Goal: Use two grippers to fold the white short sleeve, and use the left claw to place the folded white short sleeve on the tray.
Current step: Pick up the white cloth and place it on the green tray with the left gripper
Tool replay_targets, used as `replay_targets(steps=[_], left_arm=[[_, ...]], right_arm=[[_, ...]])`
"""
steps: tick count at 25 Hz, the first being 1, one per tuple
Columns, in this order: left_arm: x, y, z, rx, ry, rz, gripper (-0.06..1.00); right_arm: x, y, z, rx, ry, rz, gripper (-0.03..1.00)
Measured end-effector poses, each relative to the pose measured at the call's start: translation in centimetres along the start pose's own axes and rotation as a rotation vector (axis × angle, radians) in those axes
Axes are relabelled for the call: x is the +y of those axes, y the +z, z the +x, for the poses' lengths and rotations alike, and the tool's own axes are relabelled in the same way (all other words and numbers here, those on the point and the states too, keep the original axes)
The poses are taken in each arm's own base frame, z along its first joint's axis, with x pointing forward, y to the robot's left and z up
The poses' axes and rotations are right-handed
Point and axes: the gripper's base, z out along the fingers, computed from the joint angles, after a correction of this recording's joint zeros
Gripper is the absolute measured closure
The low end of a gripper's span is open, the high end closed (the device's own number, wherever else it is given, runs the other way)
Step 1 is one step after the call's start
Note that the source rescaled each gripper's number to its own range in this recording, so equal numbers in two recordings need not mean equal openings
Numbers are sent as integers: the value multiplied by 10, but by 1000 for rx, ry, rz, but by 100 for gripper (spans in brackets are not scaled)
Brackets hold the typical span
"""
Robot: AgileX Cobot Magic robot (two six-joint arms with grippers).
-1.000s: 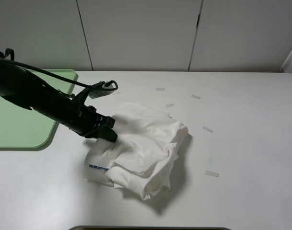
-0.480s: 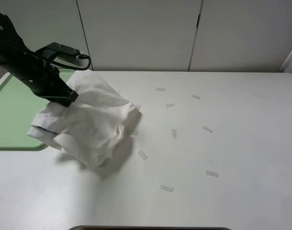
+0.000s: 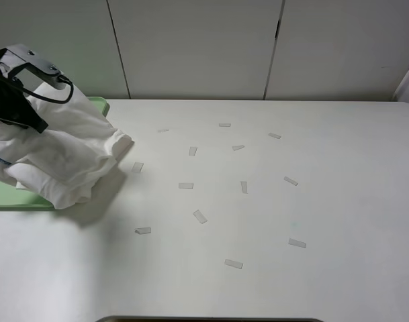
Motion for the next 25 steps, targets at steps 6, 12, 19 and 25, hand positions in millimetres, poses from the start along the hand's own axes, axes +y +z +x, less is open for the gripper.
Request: replay_targets(steps=[6, 12, 19, 25], left_arm=[[41, 18, 24, 8, -68, -79, 93], [53, 37, 36, 22, -102, -83, 93], [54, 47, 39, 23, -104, -79, 72], [61, 32, 28, -101, -102, -136, 2]], right_arm=[[0, 0, 0, 0, 0, 0, -3], [0, 0, 0, 0, 0, 0, -3], [0, 0, 0, 0, 0, 0, -3], [0, 0, 0, 0, 0, 0, -3]])
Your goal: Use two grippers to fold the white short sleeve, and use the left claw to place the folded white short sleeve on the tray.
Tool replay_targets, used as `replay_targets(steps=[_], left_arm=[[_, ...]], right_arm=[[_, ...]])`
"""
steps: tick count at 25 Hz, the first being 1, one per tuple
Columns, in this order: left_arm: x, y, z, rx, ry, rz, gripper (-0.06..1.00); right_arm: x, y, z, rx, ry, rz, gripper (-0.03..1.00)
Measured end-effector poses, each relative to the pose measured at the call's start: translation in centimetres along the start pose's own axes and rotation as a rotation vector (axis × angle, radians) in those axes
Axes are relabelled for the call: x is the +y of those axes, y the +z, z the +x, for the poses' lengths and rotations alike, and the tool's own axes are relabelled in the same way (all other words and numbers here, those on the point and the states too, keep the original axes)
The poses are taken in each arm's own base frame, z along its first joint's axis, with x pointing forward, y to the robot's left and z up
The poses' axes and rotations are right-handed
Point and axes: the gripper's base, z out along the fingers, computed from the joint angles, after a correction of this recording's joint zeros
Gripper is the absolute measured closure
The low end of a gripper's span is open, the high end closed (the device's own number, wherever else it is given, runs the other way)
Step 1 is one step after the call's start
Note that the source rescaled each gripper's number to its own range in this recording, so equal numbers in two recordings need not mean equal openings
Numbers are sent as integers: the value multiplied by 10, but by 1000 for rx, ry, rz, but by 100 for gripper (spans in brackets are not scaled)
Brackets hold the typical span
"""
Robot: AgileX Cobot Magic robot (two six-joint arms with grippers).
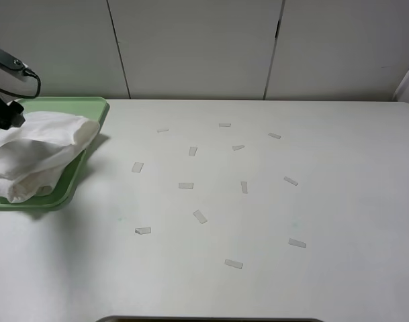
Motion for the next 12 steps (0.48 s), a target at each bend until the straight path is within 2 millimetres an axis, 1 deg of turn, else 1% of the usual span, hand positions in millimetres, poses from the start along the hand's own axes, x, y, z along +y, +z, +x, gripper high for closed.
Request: replay_targets(steps=[2, 4, 8, 10, 11, 12], left_arm=[[3, -6, -3, -26, -2, -14, -2], [5, -12, -5, -42, -5, -25, -4], [8, -24, -7, -58, -62, -30, -5], [10, -36, -9, -76, -121, -34, -5], [10, -36, -9, -76, -121, -34, -5], [13, -44, -11, -90, -144, -41, -5]], right_arm=[[0, 0, 0, 0, 0, 0, -3], [0, 0, 0, 0, 0, 0, -3], [0, 0, 0, 0, 0, 0, -3], [0, 0, 0, 0, 0, 0, -3], [0, 0, 0, 0, 0, 0, -3], [0, 0, 0, 0, 0, 0, -3]])
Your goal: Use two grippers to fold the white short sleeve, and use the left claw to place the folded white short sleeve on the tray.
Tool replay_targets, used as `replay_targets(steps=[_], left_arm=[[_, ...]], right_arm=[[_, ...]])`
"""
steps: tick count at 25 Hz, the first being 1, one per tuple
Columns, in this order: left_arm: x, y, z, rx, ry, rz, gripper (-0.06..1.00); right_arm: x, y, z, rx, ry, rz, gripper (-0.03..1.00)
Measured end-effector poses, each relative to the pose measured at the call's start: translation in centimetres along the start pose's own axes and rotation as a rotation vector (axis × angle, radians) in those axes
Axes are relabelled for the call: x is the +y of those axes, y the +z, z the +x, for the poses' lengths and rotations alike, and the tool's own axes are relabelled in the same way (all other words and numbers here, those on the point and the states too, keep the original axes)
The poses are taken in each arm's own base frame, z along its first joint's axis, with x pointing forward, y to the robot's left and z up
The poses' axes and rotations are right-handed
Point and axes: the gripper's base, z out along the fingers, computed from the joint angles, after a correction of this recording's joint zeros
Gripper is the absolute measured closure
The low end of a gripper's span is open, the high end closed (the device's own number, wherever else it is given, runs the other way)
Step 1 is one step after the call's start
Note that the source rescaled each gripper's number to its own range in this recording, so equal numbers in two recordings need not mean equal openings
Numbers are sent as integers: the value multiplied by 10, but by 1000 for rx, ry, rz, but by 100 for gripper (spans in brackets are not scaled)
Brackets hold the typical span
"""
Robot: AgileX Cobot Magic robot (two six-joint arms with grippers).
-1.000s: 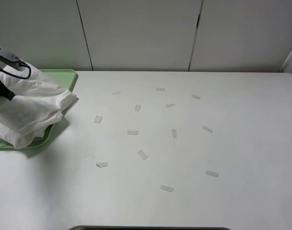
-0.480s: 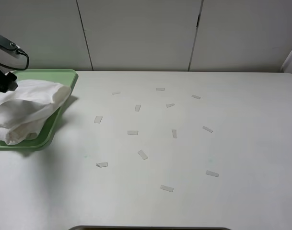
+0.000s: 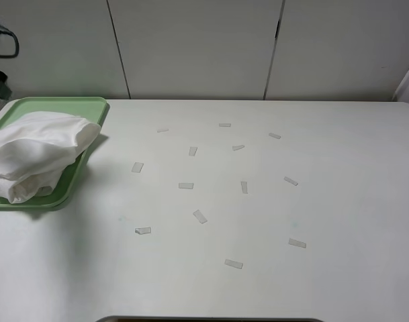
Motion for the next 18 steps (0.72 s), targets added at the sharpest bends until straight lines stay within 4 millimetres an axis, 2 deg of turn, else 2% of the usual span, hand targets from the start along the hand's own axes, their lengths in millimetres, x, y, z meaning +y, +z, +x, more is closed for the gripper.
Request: replay_targets(steps=[3, 4, 7, 8, 9, 10, 11, 12, 13, 16, 18], left_arm=[[7, -33, -6, -36, -49, -22, -5], [11, -61, -10, -72, -79, -39, -5], [18, -104, -12, -147, -108, -77, -5], [18, -104, -12, -147, -108, -77, -5], [20, -134, -10, -189, -133, -98, -5], [21, -151, -7, -206, -151, -105, -5], [21, -151, -7, -206, -151, -105, -5], [19, -173, 0, -214, -179, -105, -5], [19, -173, 0, -214, -179, -105, -5], [10, -199, 18, -247, -221, -92, -5], [1, -206, 32, -256, -249, -70, -5]], right_arm=[[0, 0, 0, 0, 0, 0, -3], [0, 0, 0, 0, 0, 0, -3], [0, 0, 0, 0, 0, 0, -3], [0, 0, 0, 0, 0, 0, -3], [0, 0, 0, 0, 0, 0, -3], [0, 0, 0, 0, 0, 0, -3], [0, 0, 0, 0, 0, 0, -3], [0, 0, 0, 0, 0, 0, -3], [0, 0, 0, 0, 0, 0, -3], [0, 0, 0, 0, 0, 0, -3], [0, 0, 0, 0, 0, 0, -3]])
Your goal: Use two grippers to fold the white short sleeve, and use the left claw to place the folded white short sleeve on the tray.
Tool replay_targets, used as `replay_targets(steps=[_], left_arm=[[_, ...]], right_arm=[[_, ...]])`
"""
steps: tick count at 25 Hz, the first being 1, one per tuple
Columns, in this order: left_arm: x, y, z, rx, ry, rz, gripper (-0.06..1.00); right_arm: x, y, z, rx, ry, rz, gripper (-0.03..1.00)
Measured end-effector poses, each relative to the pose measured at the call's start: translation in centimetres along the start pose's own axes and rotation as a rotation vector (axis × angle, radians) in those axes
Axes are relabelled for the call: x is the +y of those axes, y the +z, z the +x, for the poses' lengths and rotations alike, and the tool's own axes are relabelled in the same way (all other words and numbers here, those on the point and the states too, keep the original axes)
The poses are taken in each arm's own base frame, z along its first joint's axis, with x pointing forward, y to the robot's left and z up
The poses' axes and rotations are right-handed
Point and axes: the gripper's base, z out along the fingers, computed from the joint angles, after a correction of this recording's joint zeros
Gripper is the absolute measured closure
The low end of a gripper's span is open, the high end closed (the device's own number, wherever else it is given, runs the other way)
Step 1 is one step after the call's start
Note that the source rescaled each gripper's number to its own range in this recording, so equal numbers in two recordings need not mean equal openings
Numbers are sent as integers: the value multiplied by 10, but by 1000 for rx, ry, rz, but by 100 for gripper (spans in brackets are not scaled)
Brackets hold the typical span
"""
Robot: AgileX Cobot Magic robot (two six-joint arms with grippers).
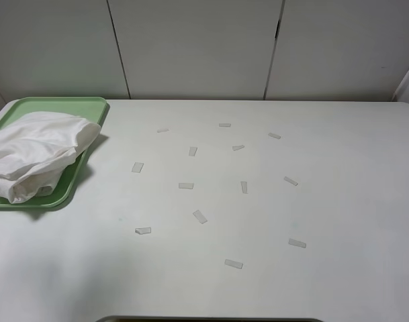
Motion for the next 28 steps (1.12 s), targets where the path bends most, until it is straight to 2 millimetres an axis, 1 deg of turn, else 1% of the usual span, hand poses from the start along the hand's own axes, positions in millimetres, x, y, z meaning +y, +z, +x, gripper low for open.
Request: replay_targets(steps=[1, 2, 3, 4, 5, 6, 8, 9, 13, 16, 21, 22, 24, 26, 28], left_arm=[[-5, -15, 15, -20, -32, 18, -5], [-9, -20, 23, -23, -45, 29, -6], [-10, -28, 27, -45, -48, 32, -6], [-10, -28, 27, -45, -48, 32, -6], [-16, -34, 36, -59, -46, 50, -6], [-23, -49, 46, -103, -31, 82, -6], [-30, -62, 58, -122, -6, 128, -6], [-33, -69, 68, -108, 6, 152, -6], [-38, -79, 100, -12, 24, 185, -6], [-40, -88, 120, -9, 15, 185, -6], [-45, -104, 143, -101, -74, 206, -6], [-45, -104, 143, -101, -74, 206, -6], [-47, -107, 154, -138, -93, 211, -6], [-47, -109, 156, -154, -96, 210, -6], [-48, -113, 166, -193, -121, 208, -6]], right_arm=[[0, 0, 0, 0, 0, 0, -3], [0, 0, 0, 0, 0, 0, -3], [0, 0, 0, 0, 0, 0, -3], [0, 0, 0, 0, 0, 0, -3], [0, 0, 0, 0, 0, 0, -3], [0, 0, 0, 0, 0, 0, -3], [0, 0, 0, 0, 0, 0, -3], [0, 0, 0, 0, 0, 0, -3], [0, 0, 0, 0, 0, 0, -3], [0, 0, 0, 0, 0, 0, -3], [0, 0, 0, 0, 0, 0, -3], [0, 0, 0, 0, 0, 0, -3], [0, 0, 0, 0, 0, 0, -3], [0, 0, 0, 0, 0, 0, -3], [0, 0, 0, 0, 0, 0, -3]])
